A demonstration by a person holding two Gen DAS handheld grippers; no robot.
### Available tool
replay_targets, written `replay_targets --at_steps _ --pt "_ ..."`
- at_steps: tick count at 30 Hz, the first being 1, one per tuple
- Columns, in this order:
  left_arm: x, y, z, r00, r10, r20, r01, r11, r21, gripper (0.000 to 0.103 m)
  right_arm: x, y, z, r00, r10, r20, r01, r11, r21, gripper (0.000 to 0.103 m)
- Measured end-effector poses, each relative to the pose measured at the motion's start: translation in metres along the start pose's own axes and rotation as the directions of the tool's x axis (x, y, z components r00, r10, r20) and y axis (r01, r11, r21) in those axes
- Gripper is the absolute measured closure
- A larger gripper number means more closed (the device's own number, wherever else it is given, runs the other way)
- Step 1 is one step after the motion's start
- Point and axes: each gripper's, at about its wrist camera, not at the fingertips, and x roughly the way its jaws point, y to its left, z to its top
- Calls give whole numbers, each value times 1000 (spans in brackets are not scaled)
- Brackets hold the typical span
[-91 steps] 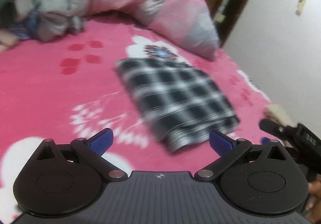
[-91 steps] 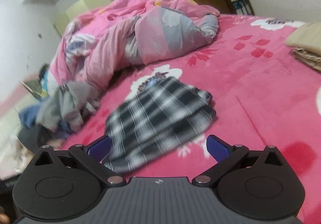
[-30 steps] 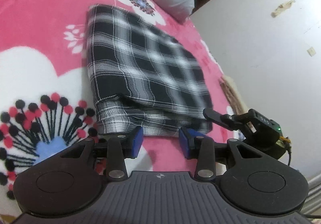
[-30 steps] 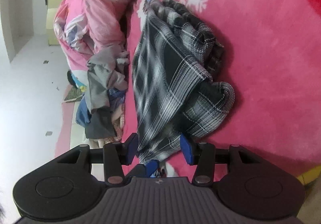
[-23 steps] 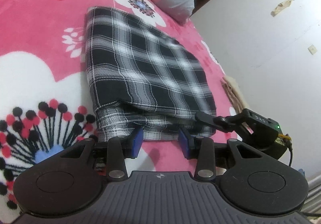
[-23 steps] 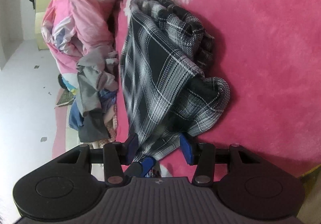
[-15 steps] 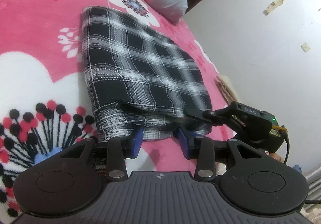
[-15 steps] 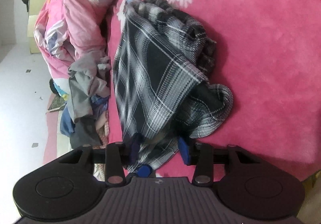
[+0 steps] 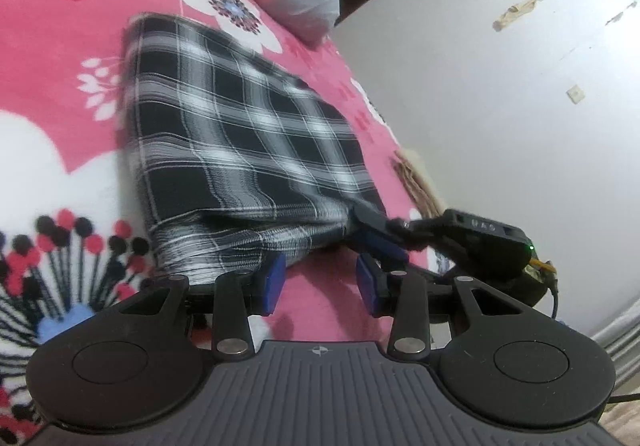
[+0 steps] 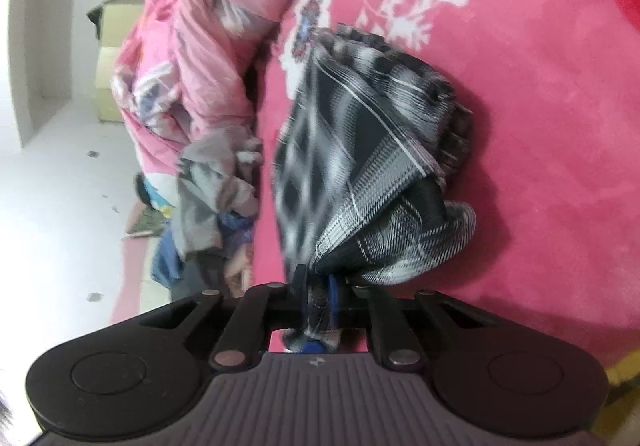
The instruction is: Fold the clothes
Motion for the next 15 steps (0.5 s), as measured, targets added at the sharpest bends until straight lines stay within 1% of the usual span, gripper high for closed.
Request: replay_targets --at_steps 3,4,8,13,15 --pt "5 -1 1 1000 1 -4 -1 1000 5 64 1 -3 1 997 78 11 -78 997 13 92" --pt "4 0 1 1000 2 4 -2 1000 -1 64 1 -3 2 996 86 18 -86 996 5 92" --pt "-5 10 1 998 14 69 -9 997 -71 64 4 -9 3 995 96 28 -96 995 0 92" --pt "-16 23 1 988 34 148 -10 987 -158 64 1 -16 1 995 89 40 -89 996 0 92" --pt "-18 28 0 986 23 165 11 979 -204 63 0 -18 0 995 92 43 -93 996 3 92"
